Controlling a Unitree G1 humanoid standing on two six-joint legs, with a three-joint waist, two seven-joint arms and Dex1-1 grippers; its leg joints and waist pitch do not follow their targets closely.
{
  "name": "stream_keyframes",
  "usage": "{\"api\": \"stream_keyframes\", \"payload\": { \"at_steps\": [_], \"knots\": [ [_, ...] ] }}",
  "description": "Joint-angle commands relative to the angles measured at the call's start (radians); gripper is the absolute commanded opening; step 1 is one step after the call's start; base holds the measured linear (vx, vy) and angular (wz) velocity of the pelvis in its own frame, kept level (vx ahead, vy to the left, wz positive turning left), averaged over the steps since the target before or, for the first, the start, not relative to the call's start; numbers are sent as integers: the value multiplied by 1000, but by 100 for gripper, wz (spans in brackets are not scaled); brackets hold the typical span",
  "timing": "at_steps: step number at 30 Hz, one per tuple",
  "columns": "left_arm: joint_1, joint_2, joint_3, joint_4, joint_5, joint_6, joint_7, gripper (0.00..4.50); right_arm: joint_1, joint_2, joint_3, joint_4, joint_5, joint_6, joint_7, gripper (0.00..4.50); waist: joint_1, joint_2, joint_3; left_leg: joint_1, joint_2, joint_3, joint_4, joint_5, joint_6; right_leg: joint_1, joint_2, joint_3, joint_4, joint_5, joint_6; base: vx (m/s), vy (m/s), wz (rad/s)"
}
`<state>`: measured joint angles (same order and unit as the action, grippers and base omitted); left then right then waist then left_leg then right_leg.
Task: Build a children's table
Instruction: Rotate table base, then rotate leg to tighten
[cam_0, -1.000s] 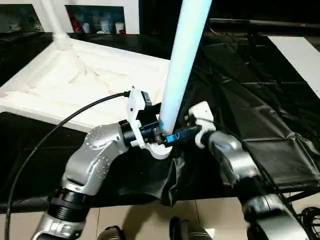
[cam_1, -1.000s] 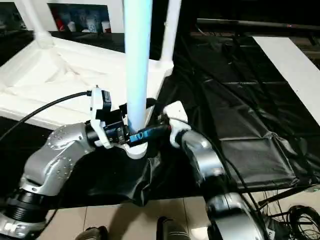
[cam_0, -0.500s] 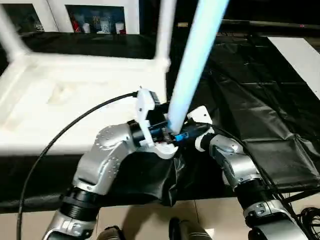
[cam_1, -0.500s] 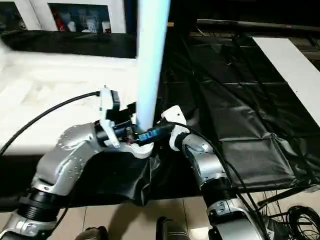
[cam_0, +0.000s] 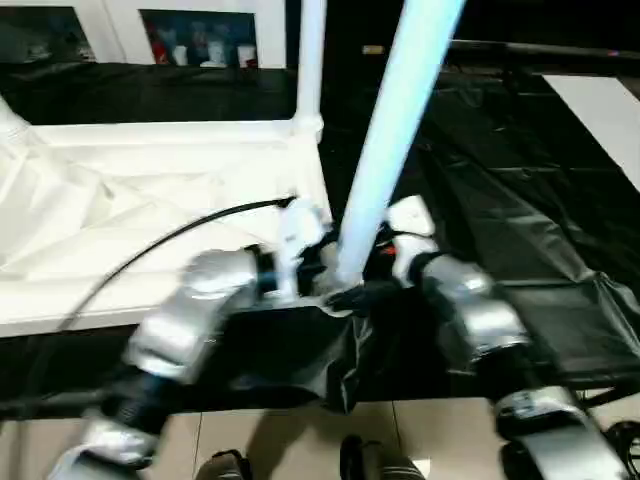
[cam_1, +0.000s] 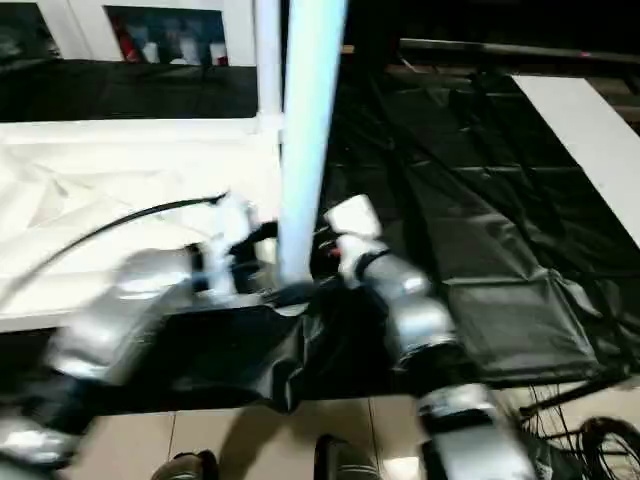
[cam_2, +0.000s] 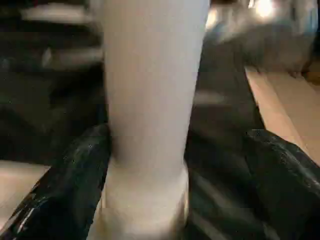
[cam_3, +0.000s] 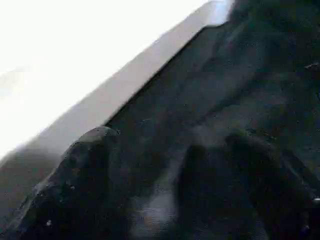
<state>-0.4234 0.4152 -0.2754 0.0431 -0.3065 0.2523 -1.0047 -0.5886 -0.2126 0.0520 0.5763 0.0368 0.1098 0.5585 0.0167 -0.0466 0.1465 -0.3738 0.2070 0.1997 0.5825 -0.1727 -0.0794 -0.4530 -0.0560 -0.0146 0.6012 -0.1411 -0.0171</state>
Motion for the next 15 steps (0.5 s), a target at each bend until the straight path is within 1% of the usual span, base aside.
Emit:
{"api": "stream_keyframes", "payload": {
  "at_steps": [1,2,3,4,5,6,7,8,9,10,12,13,14,15],
  "knots": [
    [11,38,-17,-20,12,33,-54,415,23,-45,9,-42,-8,15,62,404,6,11,-77,17,10,-1,-60,-175,45,67,-44,32,-54,-174,-221,0,0,0],
    [15,66,-15,-15,15,34,-70,415,41,-80,27,-66,-16,16,107,404,11,11,-75,18,10,-1,-61,-188,45,64,-44,32,-57,-198,-218,0,0,0],
    [16,83,-13,-5,22,23,-81,412,58,-107,43,-90,-20,16,146,404,11,11,-75,18,10,-1,-61,-188,45,64,-44,32,-57,-198,-218,0,0,0],
    [17,101,-11,6,29,18,-92,400,77,-134,55,-121,-18,20,189,404,18,10,-72,17,11,-1,-63,-201,43,65,-44,33,-60,-219,-206,0,0,0],
    [16,105,-11,9,32,17,-94,384,82,-141,59,-130,-17,21,201,404,19,10,-73,17,10,-2,-63,-203,43,66,-45,33,-60,-224,-204,0,0,0],
    [15,112,-10,15,40,13,-94,384,91,-152,62,-146,-14,27,220,404,20,10,-72,18,11,-2,-64,-208,43,64,-45,33,-63,-239,-202,0,0,0],
    [10,119,-9,37,57,-3,-85,369,108,-175,75,-182,-3,38,257,404,19,9,-72,16,10,-3,-64,-210,41,64,-46,32,-63,-248,-203,0,0,0],
    [7,124,-7,48,66,-10,-80,367,119,-191,83,-206,4,44,283,404,19,9,-72,16,10,-3,-64,-210,41,64,-46,32,-63,-248,-203,0,0,0],
    [3,129,-5,60,77,-18,-74,359,131,-208,91,-232,11,51,310,404,20,9,-71,15,12,-4,-64,-220,40,65,-46,32,-65,-264,-193,0,0,0],
    [-4,143,-6,82,101,-34,-68,345,156,-243,104,-290,32,71,366,404,22,8,-71,15,12,-6,-65,-222,45,66,-46,33,-67,-272,-178,0,0,0],
    [-7,154,-12,93,118,-49,-71,325,169,-261,108,-324,46,83,395,404,22,8,-71,14,12,-7,-65,-220,47,65,-47,33,-67,-276,-175,0,0,0],
    [-11,163,-18,103,132,-70,-78,320,178,-278,114,-354,53,91,415,404,22,9,-71,14,12,-7,-65,-222,48,65,-48,33,-69,-291,-176,0,0,0],
    [-11,164,-19,105,134,-73,-79,320,180,-280,114,-358,53,91,417,404,22,9,-71,13,12,-8,-65,-222,47,64,-48,32,-68,-294,-176,0,0,0],
    [-13,165,-20,109,138,-82,-81,310,182,-284,115,-367,53,93,419,404,21,8,-72,13,12,-7,-64,-221,45,63,-49,33,-68,-296,-179,0,0,0]
  ]
}}
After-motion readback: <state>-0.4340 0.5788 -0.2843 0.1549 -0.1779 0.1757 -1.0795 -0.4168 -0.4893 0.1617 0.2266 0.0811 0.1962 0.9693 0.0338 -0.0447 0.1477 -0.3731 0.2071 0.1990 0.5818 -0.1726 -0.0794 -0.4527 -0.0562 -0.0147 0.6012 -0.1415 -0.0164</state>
